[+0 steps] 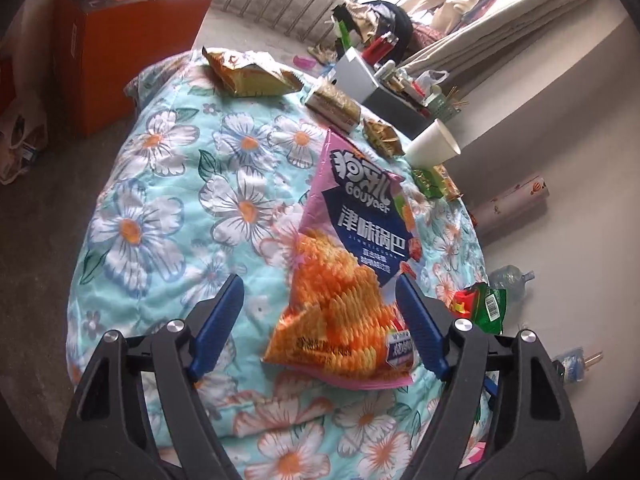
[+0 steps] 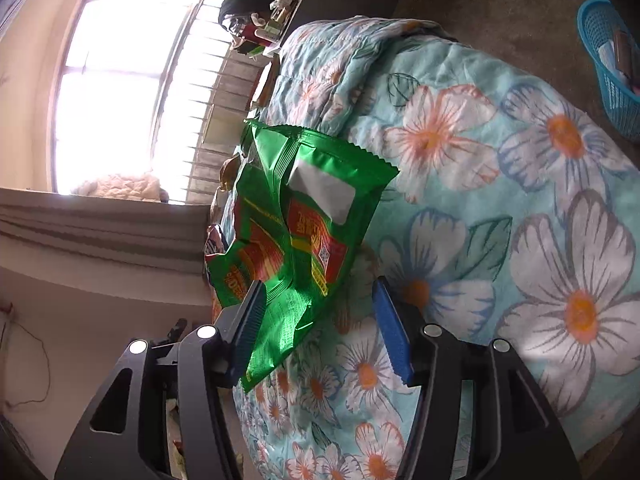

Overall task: Collect trash
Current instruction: 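Grasp the pink Gouyaer chip bag with the left gripper while the right grasps the green snack bag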

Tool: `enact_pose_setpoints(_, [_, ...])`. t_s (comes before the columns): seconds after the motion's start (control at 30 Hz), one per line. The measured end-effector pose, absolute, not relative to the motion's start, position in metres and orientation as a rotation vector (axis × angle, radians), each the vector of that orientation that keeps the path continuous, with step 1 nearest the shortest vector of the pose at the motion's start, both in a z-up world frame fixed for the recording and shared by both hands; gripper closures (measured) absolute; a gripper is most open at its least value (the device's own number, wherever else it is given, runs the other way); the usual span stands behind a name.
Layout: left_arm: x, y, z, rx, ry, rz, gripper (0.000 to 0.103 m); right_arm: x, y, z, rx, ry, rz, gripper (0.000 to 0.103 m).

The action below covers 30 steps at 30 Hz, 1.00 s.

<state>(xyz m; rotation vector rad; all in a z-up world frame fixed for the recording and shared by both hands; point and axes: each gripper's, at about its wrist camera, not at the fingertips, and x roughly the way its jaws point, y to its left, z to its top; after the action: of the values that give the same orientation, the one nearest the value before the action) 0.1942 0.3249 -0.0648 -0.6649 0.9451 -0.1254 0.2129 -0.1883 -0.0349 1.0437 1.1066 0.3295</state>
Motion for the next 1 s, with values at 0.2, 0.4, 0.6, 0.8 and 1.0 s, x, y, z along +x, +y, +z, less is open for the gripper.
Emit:
enact_pose_setpoints(0.2, [0.221, 0.314, -0.086, -0.691, 1.061, -0.161, 0.038, 0.203, -0.180, -0.034, 1.062, 1.146, 0.355, 0.049])
enact_pose_setpoints(0.4, [0.222, 0.299, -0.091, -0.633, 1.074, -0.166, 0.055, 0.221, -0.163, -0.041, 1.077, 1.146, 0.327, 0.049])
enact_pose_setpoints(0.6, [0.217, 0.292, -0.087, -0.570, 1.051, -0.169, 0.076, 0.234, -0.149, -0.053, 1.122, 1.126, 0.297, 0.059])
enact_pose_setpoints(0.8, [0.201, 0.290, -0.075, -0.515, 0.998, -0.199, 0.085, 0.237, -0.147, -0.064, 1.157, 1.107, 0.277, 0.088])
enact_pose_setpoints(1.0, [0.182, 0.287, -0.056, -0.525, 0.940, -0.223, 0.089, 0.226, -0.159, -0.052, 1.215, 1.030, 0.361, 0.096])
